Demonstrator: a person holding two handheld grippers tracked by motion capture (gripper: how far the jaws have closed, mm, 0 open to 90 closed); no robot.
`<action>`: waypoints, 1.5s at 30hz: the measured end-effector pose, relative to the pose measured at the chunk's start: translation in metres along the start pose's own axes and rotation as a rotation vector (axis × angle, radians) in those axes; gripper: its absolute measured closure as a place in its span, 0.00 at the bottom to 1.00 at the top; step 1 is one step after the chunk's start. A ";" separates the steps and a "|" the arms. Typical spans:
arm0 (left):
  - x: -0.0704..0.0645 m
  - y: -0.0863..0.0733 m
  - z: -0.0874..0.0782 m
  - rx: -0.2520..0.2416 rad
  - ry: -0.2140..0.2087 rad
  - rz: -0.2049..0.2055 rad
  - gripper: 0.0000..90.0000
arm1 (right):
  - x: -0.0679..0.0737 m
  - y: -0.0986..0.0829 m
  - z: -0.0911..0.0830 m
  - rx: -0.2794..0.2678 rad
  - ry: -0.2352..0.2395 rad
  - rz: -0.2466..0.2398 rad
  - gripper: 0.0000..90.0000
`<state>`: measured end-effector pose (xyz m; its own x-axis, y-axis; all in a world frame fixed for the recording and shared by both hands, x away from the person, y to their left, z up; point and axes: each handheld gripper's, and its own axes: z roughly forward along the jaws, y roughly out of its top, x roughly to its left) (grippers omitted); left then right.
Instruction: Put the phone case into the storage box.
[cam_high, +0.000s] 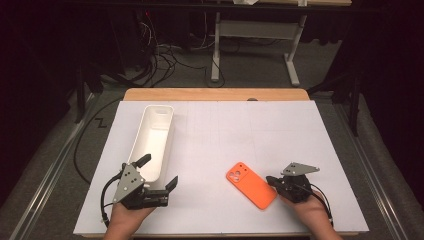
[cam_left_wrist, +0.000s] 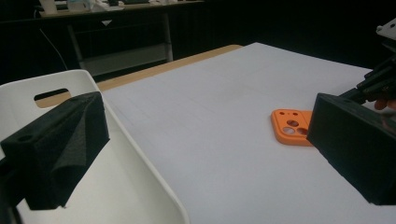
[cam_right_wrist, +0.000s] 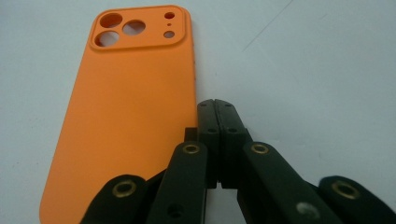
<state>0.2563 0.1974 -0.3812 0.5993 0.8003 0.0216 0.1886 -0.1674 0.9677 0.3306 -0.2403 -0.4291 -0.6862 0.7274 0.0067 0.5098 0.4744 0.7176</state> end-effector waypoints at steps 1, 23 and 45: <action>0.000 0.000 0.000 -0.001 0.000 -0.002 0.00 | 0.001 0.000 -0.001 -0.006 0.001 -0.004 1.00; 0.000 -0.001 0.000 -0.003 -0.010 -0.004 0.00 | -0.033 0.014 -0.015 0.100 0.020 0.099 0.33; -0.002 0.000 0.000 -0.001 -0.017 0.016 0.00 | 0.024 0.054 0.015 0.349 0.121 -0.103 0.00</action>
<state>0.2553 0.1954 -0.3812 0.6155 0.7875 0.0327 0.1780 -0.1793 0.9676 0.3496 -0.1899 -0.4004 -0.7886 0.6134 0.0445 0.5671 0.6973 0.4383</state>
